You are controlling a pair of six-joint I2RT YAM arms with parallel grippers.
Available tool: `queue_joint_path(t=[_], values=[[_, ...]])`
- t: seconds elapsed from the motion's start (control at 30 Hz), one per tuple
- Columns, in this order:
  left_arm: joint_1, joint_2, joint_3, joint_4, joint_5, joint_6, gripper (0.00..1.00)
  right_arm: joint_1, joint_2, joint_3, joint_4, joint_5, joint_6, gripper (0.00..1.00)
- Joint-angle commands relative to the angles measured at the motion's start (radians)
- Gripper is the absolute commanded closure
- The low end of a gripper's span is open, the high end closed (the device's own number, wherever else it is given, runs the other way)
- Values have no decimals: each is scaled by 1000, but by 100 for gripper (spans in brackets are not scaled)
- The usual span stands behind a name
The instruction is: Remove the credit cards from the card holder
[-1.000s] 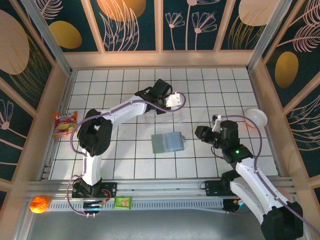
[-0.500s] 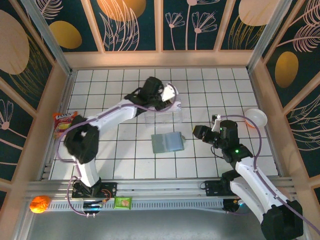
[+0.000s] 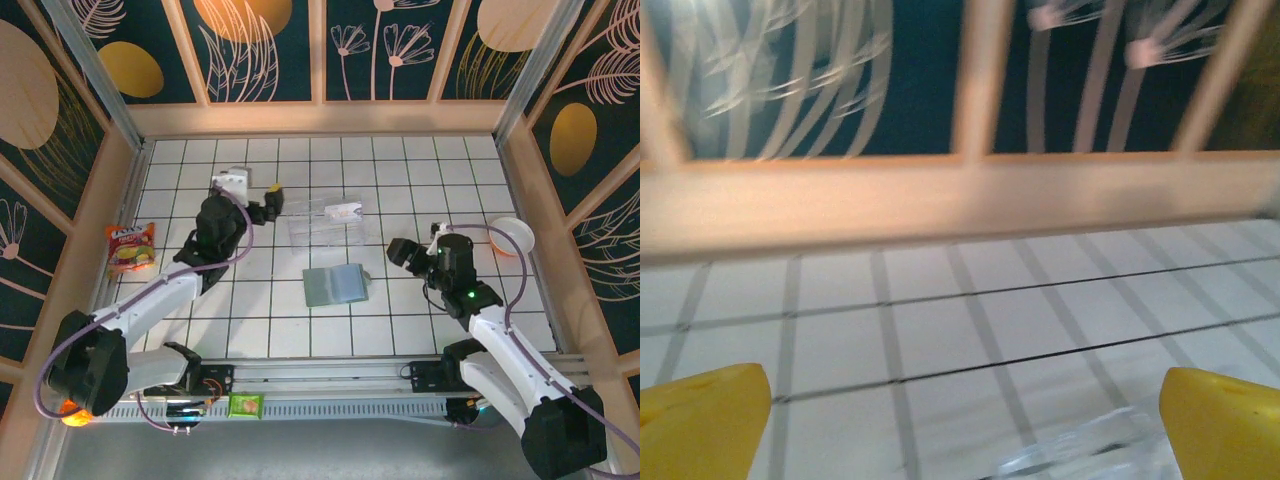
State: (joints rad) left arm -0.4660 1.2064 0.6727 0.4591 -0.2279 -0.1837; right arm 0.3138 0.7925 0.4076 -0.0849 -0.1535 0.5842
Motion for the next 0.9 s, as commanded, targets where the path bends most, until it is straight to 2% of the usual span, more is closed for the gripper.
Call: queue_joint_path(t=[0.0,0.07,0.13,0.2,0.3,0.37,0.47,0.63,0.73,0.8,0.87], values=[[111,-96,-74,50,-195,-84,1,4,23,51,32,141,26,12],[195,-133,-133,95,-238,-101,1,6,48,73,31,165,40,10],[264,-144,-163,105,-257,-64,1,10,69,88,37,192,55,2],[296,-111,-153,85,-324,-27,1,16,88,92,54,208,56,1],[311,-20,-151,107,-314,93,1,19,130,114,30,247,65,1],[324,44,-191,203,-342,120,1,20,150,130,4,268,71,1],[354,101,-277,395,-237,84,1,20,161,137,-5,271,76,1],[359,209,-359,591,-187,117,1,18,144,144,41,285,34,1],[366,270,-420,771,-156,134,1,18,97,103,147,340,30,1],[379,269,-413,750,-124,126,1,18,62,60,243,366,13,1],[423,291,-441,797,-12,110,1,19,44,22,384,316,-94,1]])
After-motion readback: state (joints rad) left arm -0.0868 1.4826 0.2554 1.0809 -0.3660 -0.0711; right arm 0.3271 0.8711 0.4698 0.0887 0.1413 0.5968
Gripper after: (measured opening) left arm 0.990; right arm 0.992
